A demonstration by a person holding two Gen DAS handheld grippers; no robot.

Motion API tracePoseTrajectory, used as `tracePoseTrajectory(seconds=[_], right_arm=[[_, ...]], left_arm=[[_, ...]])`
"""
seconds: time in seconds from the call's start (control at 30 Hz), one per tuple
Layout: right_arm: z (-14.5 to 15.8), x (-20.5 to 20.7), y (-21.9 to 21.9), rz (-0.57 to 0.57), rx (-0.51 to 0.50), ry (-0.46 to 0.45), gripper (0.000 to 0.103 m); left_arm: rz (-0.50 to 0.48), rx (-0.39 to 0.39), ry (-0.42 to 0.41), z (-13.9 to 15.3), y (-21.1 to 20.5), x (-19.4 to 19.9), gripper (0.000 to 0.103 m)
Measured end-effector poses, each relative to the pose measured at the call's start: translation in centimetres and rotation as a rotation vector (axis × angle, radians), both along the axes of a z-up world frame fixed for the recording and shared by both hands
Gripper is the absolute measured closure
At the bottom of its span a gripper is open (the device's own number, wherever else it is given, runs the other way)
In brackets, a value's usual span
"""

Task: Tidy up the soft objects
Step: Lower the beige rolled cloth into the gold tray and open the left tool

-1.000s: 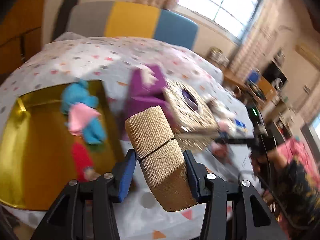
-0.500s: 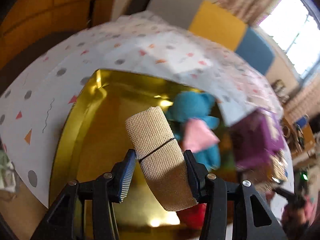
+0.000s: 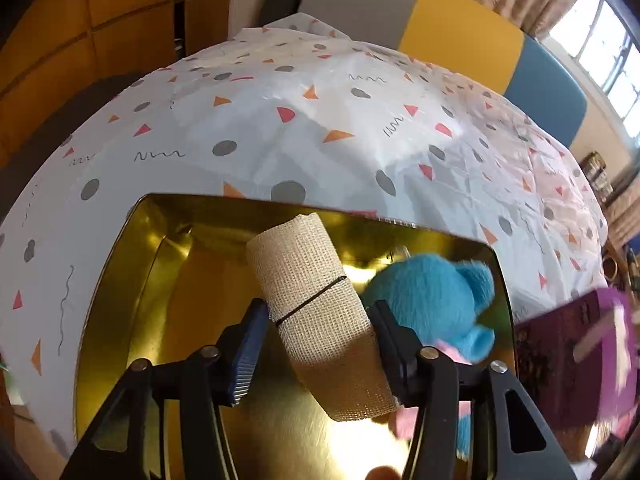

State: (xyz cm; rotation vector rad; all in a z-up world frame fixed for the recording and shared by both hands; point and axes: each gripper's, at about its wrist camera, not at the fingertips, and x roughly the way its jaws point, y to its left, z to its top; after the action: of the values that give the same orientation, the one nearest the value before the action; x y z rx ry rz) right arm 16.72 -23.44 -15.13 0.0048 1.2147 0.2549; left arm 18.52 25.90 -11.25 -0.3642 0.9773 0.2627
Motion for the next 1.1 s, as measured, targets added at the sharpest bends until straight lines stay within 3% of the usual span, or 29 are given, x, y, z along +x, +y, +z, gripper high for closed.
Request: tracePoseTrajectory(seconds=[0.07,0.1,0.17,0.37,0.57,0.73,0.87,1.1], right_arm=[[-0.1,0.1,0.1,0.003,-0.002,0.000,0.066],[-0.1,0.1,0.1,0.004,-0.002,0.001,0.066],[-0.1,0.1,0.1,0.004,-0.001,0.004,0.066],[-0.2,0.3,0.1,0.007,-0.004,0.002,0.066],[-0.2,0.2,0.3,0.006,-0.011,-0.007,0.066],[0.0,0.3,0.4,0.005,-0.012,-0.017,0.066],[0.5,0.5,0.7,-0.001,-0.028,-0.042,0.067],[1.5,1.0,0.2,-0.051,-0.049,-0.090,0.067]], left_arm=[[0.011,-0.003,-0.010,0.1,0.2,0.2,0.038],[0.014,0.001,-0.028,0.5,0.3,0.0,0.027],[0.023,0.036,-0.054,1.2,0.3,-0.6,0.015],[0.044,0.069,-0.123,3.5,-0.8,-5.4,0.016],[0.020,0.056,-0.144,3.9,-3.2,-10.3,0.015],[0.000,0.117,-0.162,4.3,-5.0,-13.1,0.015],[-0.018,0.153,-0.167,4.4,-5.8,-14.4,0.015],[-0.042,0.138,-0.147,3.7,-6.9,-15.9,0.015]])
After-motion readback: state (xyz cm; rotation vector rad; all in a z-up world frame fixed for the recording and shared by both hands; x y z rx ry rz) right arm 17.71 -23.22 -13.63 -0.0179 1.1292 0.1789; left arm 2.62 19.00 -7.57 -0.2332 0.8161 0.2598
